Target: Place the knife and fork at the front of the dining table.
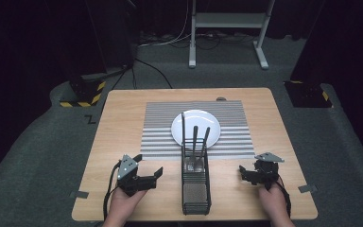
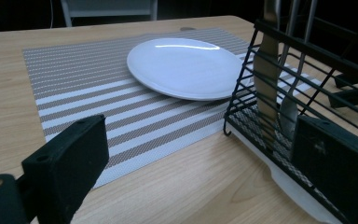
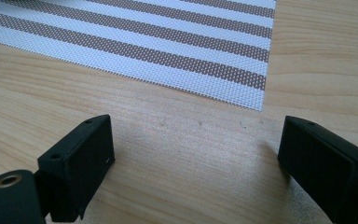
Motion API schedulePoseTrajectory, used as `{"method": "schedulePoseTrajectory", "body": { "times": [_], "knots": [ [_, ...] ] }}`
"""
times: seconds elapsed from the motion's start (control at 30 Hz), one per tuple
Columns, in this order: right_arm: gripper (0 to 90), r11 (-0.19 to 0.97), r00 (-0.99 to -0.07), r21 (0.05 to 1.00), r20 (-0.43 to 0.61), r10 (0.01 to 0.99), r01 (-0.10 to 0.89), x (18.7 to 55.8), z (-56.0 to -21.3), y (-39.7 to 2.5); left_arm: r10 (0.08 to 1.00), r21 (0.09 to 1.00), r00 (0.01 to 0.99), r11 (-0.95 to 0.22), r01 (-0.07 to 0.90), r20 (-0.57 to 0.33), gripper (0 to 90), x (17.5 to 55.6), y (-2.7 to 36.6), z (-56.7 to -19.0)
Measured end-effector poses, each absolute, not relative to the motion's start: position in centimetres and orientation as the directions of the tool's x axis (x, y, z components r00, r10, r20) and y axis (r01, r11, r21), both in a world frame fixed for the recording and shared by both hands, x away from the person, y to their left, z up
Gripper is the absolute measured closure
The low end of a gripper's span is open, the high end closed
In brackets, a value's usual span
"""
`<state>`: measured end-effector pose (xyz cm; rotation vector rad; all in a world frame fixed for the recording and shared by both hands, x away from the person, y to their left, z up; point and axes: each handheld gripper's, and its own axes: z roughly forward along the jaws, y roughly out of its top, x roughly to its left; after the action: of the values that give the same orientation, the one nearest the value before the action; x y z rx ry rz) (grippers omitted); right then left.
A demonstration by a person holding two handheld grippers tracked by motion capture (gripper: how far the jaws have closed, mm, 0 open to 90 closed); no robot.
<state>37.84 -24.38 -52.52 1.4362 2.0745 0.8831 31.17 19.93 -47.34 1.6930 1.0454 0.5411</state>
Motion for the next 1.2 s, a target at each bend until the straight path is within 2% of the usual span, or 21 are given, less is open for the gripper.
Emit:
{"method": "schedulePoseTrajectory", "body": {
  "times": [0.33, 0.8, 1.2],
  "knots": [
    [10.2, 0.247, -0.346, 0.728, -0.014, 0.938, 0.640, 37.8, -52.5, -24.4, 0.845, 0.936, 0.515, -0.055, 0.348, -0.142, 6.9, 32.0, 18.8, -46.0],
    [10.1, 0.252, -0.352, 0.728, -0.016, 0.936, 0.638, 37.9, -52.5, -24.4, 0.850, 0.957, 0.521, -0.082, 0.277, -0.078, 6.9, 33.4, 16.0, -43.5],
    [10.1, 0.252, -0.352, 0.727, -0.014, 0.936, 0.639, 37.9, -52.5, -24.4, 0.852, 0.957, 0.520, -0.104, 0.270, -0.055, 14.3, 35.1, 14.0, -42.8]
  ]
}}
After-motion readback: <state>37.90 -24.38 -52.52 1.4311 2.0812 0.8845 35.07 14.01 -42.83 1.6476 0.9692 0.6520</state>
